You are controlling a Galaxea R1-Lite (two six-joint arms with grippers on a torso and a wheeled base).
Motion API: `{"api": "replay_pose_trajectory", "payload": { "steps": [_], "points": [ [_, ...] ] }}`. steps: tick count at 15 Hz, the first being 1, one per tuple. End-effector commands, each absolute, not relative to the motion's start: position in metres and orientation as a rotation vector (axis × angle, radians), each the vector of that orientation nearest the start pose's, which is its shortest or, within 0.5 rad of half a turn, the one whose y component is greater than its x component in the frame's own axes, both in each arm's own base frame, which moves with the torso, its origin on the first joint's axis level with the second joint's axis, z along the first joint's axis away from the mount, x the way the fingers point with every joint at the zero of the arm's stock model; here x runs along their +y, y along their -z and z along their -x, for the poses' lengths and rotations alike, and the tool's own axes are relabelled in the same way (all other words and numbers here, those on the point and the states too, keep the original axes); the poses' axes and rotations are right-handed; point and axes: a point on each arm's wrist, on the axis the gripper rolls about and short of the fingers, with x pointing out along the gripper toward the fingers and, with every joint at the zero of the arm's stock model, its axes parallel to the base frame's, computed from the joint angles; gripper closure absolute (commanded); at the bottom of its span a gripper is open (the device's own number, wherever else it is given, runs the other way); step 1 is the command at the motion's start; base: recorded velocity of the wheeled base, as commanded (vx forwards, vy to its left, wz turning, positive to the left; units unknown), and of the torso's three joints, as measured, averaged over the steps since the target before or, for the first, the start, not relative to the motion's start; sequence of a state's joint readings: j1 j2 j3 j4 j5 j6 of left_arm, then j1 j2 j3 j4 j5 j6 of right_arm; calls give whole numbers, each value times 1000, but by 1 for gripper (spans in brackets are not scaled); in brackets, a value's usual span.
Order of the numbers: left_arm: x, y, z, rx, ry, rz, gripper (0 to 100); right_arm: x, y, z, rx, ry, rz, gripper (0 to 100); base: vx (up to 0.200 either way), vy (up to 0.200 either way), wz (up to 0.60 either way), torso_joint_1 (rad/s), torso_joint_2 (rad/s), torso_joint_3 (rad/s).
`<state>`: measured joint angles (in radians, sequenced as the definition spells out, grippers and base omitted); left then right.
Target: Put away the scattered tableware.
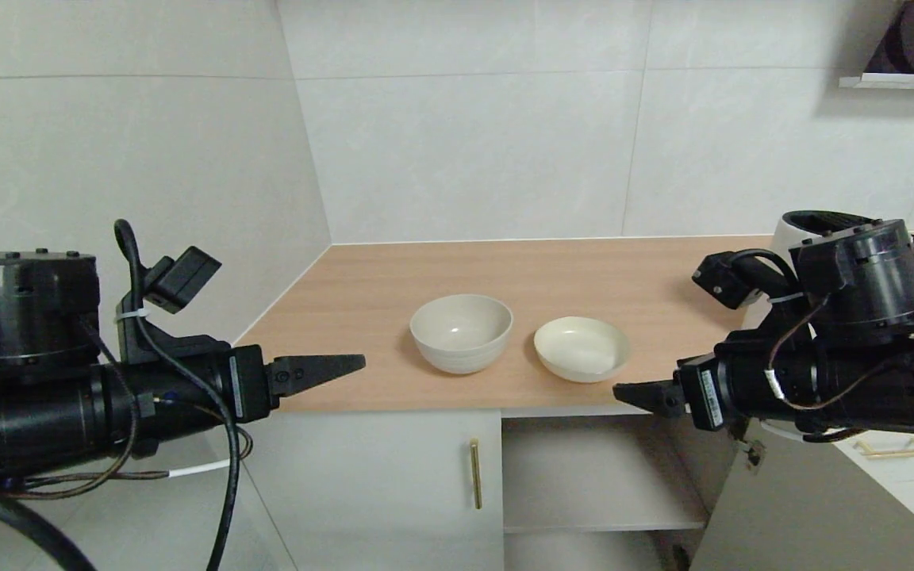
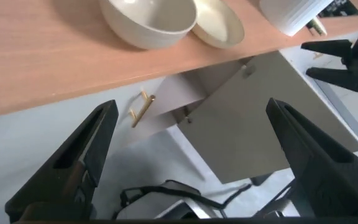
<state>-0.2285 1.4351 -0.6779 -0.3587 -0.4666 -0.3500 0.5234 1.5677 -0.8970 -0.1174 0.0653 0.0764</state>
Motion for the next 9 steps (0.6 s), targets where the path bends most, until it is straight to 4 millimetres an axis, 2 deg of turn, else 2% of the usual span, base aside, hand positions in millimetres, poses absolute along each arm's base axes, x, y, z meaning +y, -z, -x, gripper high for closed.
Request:
{"api": "replay_pose_trajectory", "payload": {
  "steps": [1,4,6,9],
  "points": [
    [-64,-195,-231,516,609,380,0,136,-193,-238,570,-544,64,0,0,0,0,66,-119,-80],
    [-68,-227,-250,426,621,369,0,137,-200,-263,495,-502,38,0,0,0,0,12,-22,-14],
    [-70,-235,-258,447,617,370,0,140,-204,-279,500,-477,0,0,0,0,0,0,0,0],
    [-81,-221,-271,549,603,388,0,150,-215,-299,551,-389,-152,0,0,0,0,0,0,0]
  ]
}}
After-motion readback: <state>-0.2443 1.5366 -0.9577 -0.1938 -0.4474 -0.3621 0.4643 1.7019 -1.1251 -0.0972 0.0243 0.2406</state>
